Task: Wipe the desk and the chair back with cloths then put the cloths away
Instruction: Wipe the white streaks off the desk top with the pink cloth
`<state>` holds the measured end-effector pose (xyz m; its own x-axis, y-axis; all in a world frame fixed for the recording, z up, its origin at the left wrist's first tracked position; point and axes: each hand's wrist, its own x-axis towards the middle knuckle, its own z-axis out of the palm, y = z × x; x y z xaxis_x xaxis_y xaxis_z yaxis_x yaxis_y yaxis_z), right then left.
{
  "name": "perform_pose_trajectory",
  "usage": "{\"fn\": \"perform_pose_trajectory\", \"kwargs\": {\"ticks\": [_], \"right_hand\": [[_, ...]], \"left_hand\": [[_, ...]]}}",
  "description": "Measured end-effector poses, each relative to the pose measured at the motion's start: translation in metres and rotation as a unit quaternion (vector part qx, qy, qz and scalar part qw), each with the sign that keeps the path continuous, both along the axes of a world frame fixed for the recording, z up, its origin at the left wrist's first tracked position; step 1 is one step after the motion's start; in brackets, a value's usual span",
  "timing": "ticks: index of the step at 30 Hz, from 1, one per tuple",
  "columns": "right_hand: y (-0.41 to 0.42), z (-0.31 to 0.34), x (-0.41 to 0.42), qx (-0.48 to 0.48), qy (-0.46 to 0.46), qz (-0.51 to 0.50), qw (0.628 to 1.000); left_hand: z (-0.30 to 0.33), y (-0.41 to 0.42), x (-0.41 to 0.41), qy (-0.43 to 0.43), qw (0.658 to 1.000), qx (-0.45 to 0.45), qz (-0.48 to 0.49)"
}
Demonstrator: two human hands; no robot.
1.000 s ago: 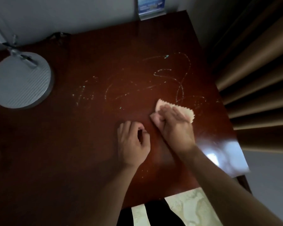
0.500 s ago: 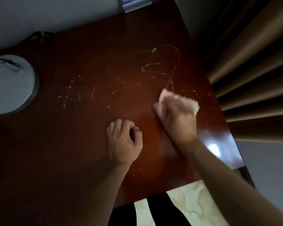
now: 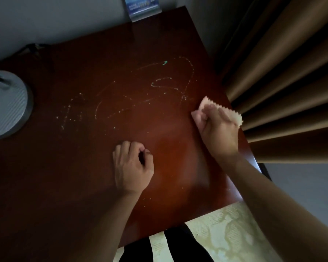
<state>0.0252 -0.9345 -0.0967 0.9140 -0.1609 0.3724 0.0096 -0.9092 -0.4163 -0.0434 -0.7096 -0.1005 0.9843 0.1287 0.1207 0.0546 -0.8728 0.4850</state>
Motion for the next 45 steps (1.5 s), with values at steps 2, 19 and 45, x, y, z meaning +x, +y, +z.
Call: {"fn": "perform_pose_trajectory", "kwargs": {"ticks": [2, 19, 45], "right_hand": [[0.008, 0.001, 0.008, 0.048, 0.028, -0.017, 0.998], [0.005, 0.002, 0.016, 0.010, -0.021, -0.041, 0.999], [0.004, -0.011, 0.007, 0.036, 0.014, -0.061, 0.997]], "left_hand": [[0.000, -0.001, 0.000, 0.003, 1.000, 0.005, 0.006], [0.003, -0.046, 0.005, -0.009, 0.999, -0.001, -0.051], [0.003, -0.045, 0.005, 0.008, 0.999, -0.019, -0.050]]}}
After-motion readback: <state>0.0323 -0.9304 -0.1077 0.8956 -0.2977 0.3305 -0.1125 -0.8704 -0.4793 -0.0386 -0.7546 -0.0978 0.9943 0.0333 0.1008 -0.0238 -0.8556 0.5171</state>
